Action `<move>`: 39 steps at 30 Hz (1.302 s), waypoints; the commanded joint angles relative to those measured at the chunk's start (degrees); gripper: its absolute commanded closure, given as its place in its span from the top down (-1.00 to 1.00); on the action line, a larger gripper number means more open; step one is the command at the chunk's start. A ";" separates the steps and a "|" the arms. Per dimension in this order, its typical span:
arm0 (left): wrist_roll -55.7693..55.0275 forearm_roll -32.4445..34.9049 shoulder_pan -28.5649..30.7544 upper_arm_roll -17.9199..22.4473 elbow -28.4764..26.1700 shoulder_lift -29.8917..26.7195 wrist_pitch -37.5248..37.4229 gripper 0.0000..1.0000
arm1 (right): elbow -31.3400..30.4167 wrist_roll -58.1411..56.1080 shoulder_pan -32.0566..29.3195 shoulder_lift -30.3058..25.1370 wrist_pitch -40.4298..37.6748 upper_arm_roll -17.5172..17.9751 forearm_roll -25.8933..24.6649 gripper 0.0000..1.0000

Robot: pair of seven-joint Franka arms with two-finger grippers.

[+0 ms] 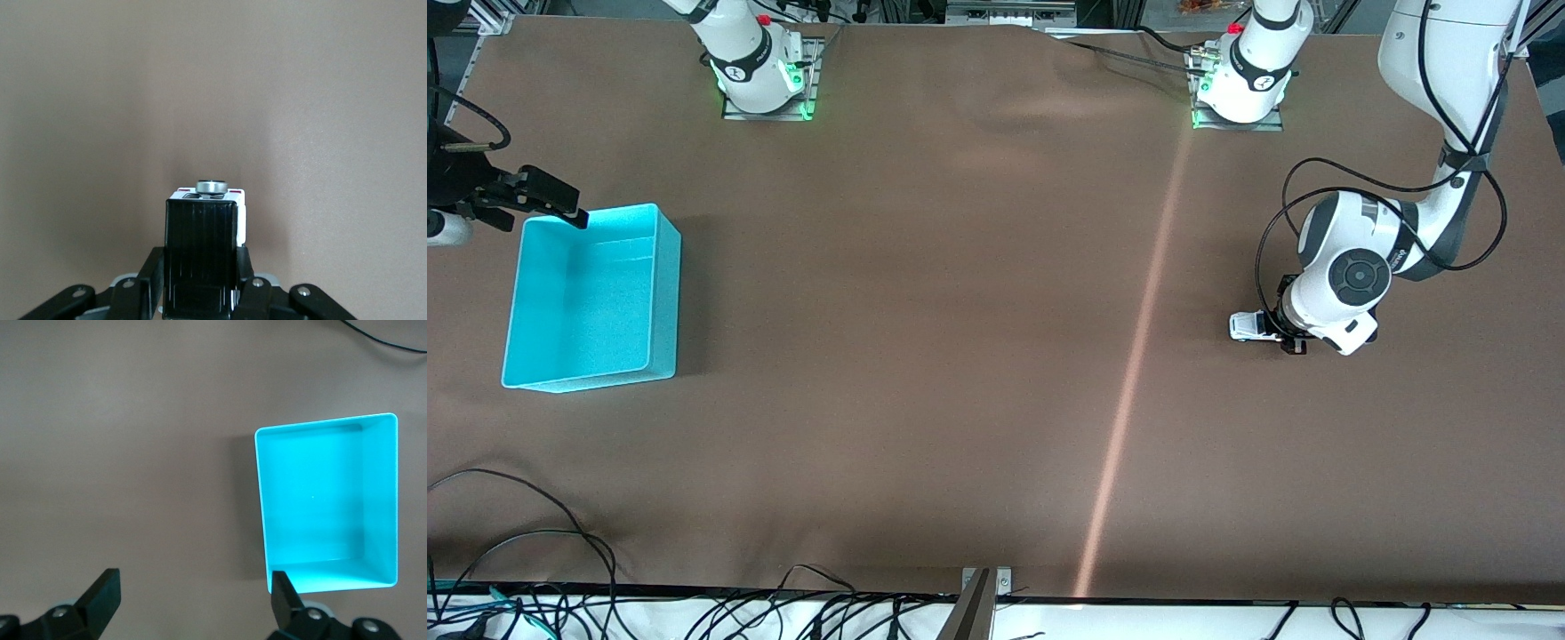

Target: Wind and store white jeep toy

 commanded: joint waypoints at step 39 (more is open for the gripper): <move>18.02 -0.55 3.89 -0.71 10.05 -3.74 -15.94 1.00 | 1.59 -0.67 -0.23 0.72 -0.98 -0.06 -0.30 1.00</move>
